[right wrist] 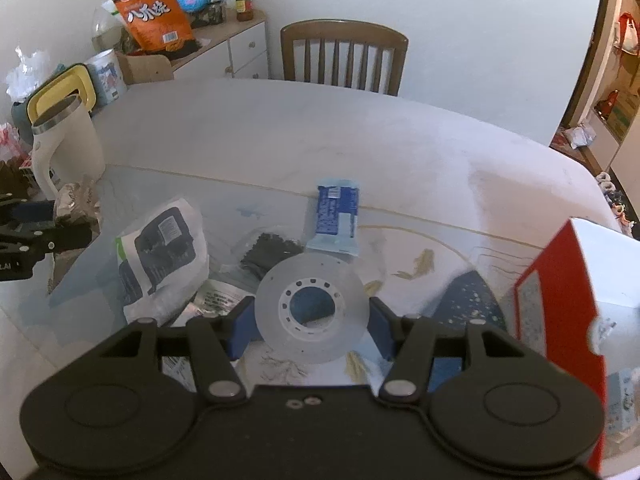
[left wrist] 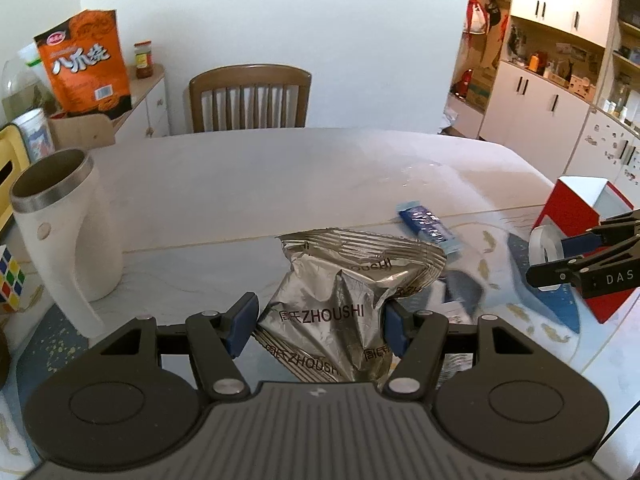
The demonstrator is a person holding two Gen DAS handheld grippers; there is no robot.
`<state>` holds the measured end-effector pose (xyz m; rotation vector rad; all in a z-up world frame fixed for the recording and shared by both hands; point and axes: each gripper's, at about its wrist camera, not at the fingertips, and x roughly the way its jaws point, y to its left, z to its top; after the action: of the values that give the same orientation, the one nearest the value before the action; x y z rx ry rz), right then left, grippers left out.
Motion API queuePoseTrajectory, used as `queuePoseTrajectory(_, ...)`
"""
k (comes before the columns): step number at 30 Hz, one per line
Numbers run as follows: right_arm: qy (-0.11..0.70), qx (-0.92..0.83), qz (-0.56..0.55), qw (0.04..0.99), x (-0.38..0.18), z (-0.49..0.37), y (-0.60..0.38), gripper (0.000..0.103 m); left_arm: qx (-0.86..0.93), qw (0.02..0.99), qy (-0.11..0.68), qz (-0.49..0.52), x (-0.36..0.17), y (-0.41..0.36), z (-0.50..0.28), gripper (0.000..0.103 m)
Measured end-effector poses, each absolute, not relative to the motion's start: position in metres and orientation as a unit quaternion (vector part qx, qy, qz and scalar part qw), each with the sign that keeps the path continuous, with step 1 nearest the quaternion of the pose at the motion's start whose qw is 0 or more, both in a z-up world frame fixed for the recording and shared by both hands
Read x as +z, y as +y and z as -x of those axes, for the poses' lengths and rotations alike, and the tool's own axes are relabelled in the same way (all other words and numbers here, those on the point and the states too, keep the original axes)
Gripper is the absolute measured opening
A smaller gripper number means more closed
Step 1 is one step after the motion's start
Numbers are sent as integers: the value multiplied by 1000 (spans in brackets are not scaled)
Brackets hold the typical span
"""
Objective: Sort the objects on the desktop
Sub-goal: 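Lift and carry the snack packet and tape roll over the red box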
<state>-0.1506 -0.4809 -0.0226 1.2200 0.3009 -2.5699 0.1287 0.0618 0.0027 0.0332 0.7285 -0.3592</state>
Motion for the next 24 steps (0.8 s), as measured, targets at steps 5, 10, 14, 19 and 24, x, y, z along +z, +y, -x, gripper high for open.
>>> queuePoseTrajectory(5,96,-895,-416,129,-13,141,-460,58,-188,918,348,-23,10,40,-123,64)
queuePoseTrajectory(10,88,-901,-408,116,-3,134,-436,58,-202,918,340,-30,18,16,-120,64)
queuePoseTrajectory(14,82,-906,-402,105,3,131,-413,58,-213,917,334,-36,23,-5,-119,64)
queuePoseTrajectory(19,77,-910,-396,96,9,128,-387,58,-224,916,329,-44,29,-35,-119,64)
queuePoseTrajectory(24,73,-913,-392,88,14,126,-358,58,-234,915,324,-51,34,-68,-116,64)
